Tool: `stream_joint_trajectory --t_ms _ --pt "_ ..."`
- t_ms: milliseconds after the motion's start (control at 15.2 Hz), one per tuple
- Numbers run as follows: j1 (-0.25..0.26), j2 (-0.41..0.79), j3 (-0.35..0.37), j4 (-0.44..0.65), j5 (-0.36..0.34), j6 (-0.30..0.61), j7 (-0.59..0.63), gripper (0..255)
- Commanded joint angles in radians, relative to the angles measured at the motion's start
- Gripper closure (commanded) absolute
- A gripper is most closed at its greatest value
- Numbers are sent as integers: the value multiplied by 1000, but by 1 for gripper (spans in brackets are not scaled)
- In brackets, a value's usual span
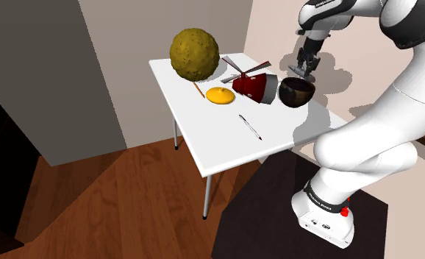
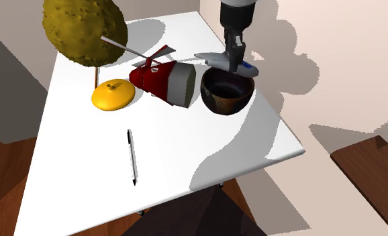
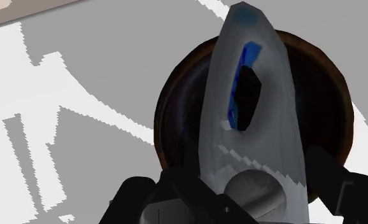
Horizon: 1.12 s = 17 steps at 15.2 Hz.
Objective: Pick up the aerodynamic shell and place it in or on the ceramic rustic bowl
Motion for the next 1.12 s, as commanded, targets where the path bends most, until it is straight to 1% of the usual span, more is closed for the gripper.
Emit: stream_joint_trajectory --t_ms 0,462,924,990,1056 --pt "-1 3 -1 -24 -1 28 1 255" --pt "-2 29 -2 -87 -3 116 6 255" --pt "-1 29 -2 -87 -3 116 6 255" --pt "-2 29 -2 -88 -3 118 6 0" --pt "-2 27 -2 -89 -3 116 5 0"
